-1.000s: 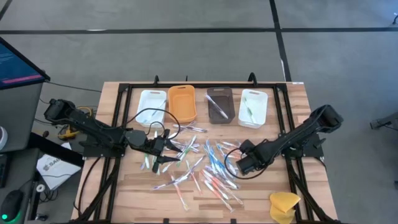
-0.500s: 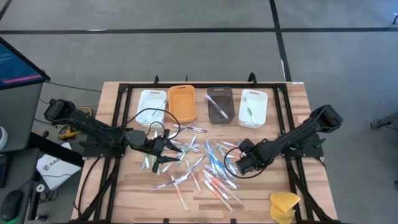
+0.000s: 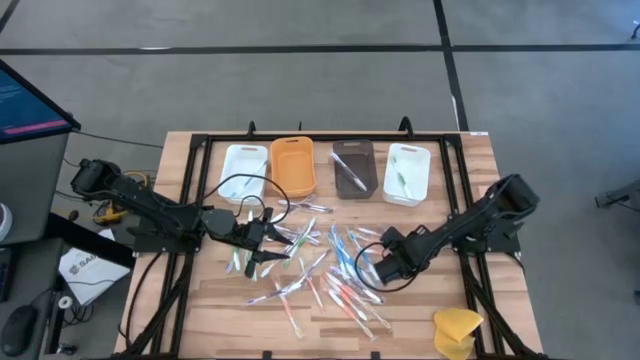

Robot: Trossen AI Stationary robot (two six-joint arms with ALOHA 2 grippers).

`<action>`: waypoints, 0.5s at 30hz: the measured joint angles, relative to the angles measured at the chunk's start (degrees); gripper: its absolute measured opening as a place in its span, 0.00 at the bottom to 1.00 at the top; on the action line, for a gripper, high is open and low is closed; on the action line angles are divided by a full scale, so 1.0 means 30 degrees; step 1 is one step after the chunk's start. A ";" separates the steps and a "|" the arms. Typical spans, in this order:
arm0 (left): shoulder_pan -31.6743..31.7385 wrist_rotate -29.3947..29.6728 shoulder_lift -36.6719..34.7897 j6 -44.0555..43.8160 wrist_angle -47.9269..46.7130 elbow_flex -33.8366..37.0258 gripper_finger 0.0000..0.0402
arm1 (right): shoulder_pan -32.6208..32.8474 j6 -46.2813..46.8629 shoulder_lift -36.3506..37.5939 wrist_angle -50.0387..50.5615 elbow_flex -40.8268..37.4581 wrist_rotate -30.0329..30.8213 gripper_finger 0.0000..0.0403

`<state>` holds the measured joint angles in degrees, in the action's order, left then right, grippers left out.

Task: Pick & Place Toothbrushes
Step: Put the blue toothbrush into the left white bin

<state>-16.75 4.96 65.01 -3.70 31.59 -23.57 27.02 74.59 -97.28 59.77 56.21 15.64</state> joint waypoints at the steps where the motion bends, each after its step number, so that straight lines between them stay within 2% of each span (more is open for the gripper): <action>1: 0.0000 0.0002 0.0000 0.0000 -0.0043 0.0000 0.39 | -0.0100 -0.0020 -0.0079 -0.0033 0.0000 -0.0013 0.66; 15: -0.0005 -0.0018 0.0000 0.0000 -0.0246 0.0000 0.39 | -0.0617 -0.0553 -0.0195 -0.0392 0.0000 -0.0117 0.66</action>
<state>-16.77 4.91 65.01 -3.70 30.85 -23.57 25.17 72.93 -97.86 58.59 56.21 15.29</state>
